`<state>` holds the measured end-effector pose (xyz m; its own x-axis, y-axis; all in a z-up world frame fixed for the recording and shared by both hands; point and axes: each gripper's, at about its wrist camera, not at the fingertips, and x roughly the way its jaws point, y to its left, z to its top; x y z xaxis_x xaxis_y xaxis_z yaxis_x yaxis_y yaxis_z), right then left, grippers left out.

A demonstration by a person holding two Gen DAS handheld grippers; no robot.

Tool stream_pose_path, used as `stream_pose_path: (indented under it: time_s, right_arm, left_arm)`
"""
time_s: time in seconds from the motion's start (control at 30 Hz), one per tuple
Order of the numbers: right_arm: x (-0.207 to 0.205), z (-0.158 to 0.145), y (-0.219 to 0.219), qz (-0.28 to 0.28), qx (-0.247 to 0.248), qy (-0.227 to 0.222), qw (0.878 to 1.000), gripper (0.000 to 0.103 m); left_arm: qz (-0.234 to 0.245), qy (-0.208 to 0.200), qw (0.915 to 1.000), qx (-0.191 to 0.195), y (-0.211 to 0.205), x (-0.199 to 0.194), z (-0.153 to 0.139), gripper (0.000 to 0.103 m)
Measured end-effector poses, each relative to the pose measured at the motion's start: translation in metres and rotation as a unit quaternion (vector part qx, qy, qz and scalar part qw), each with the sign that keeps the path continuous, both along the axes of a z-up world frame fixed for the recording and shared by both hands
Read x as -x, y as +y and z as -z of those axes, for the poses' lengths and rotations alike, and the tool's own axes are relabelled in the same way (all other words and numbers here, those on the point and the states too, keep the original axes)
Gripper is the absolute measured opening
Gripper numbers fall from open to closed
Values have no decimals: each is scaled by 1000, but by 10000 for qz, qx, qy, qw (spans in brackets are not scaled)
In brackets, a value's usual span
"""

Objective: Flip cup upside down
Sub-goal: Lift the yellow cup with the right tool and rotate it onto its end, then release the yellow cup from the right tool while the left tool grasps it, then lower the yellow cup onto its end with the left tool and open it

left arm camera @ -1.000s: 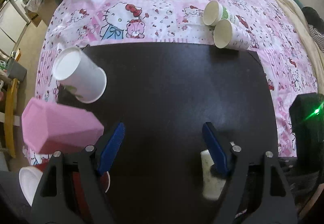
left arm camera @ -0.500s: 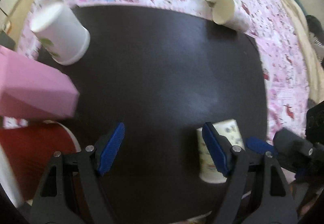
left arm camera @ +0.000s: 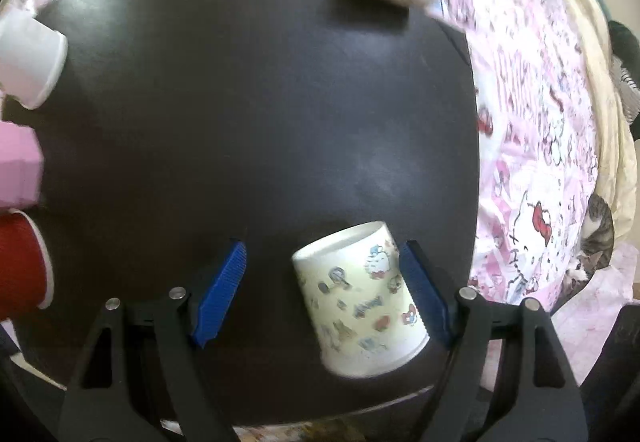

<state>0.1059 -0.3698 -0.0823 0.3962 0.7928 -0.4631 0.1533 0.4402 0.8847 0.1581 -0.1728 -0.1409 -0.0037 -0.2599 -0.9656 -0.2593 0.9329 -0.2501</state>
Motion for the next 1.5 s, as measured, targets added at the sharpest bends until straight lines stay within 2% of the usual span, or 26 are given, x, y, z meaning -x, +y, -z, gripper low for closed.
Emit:
stream_pose_path:
  time_s: [0.2, 0.27, 0.33, 0.37, 0.63, 0.7, 0.77, 0.87, 0.9, 0.93, 1.07, 1.13, 1.17, 1.2, 1.23, 1.3, 1.37, 1.47, 1.5]
  right_arm:
    - [4, 3, -28, 397, -243, 9, 9989, 83]
    - [4, 4, -31, 424, -274, 10, 9987, 83]
    - [4, 6, -35, 390, -319, 25, 9987, 83]
    - [6, 5, -41, 381, -333, 21, 9987, 83]
    - [4, 5, -34, 199, -334, -7, 9992, 83]
    - [4, 4, -30, 139, -286, -23, 9995, 83]
    - [3, 3, -28, 103, -277, -31, 9996, 83]
    - [4, 3, -22, 26, -214, -36, 9998, 83]
    - [5, 3, -22, 12, -200, -38, 9998, 83]
    - [5, 2, -20, -9, -167, -40, 9999, 83]
    - [5, 1, -16, -62, -104, -56, 9999, 83]
    - [5, 1, -14, -84, -87, -58, 9999, 83]
    - [5, 0, -13, -96, -81, -60, 9999, 83]
    - [4, 0, -12, -123, -75, -66, 9999, 83]
    - [4, -1, -11, -138, -71, -75, 9999, 83]
    - [5, -3, -9, -163, -39, -107, 9998, 83]
    - [6, -6, -9, -182, 8, -162, 9997, 83]
    - [6, -7, -9, -197, 27, -177, 9996, 83]
    - [6, -7, -9, -194, 12, -173, 9997, 83]
  left_arm:
    - [-141, 286, 9995, 31, -23, 8, 18, 75]
    - [-177, 321, 9993, 30, -23, 11, 22, 66]
    - [-134, 122, 9998, -48, -25, 10, 18, 53]
    - [-29, 66, 10000, 44, -27, 8, 17, 52]
    - [166, -367, 9992, -73, -9, 6, -10, 51]
    - [261, -589, 9977, -204, -2, 6, -20, 51]
    - [302, -986, 9936, -461, 10, 1, -35, 51]
    - [304, -1745, 9771, -1182, 36, -2, -55, 51]
    - [295, -2026, 9677, -1472, 46, -1, -61, 51]
    - [252, -2349, 9545, -1820, 56, -1, -66, 51]
    - [314, -2921, 9224, -2506, 73, 0, -64, 51]
    - [302, -3035, 9183, -2522, 79, 0, -59, 51]
    - [274, -3186, 9120, -2568, 81, 1, -58, 51]
    - [214, -3373, 9010, -2720, 83, 3, -57, 51]
    - [169, -3426, 8974, -2776, 82, 4, -57, 51]
    - [74, -3429, 8986, -2736, 85, 2, -49, 51]
    - [110, -3377, 8953, -2904, 79, 5, -41, 51]
    - [201, -3261, 8965, -2992, 79, 10, -32, 51]
    - [229, -3265, 8938, -3068, 78, 13, -31, 51]
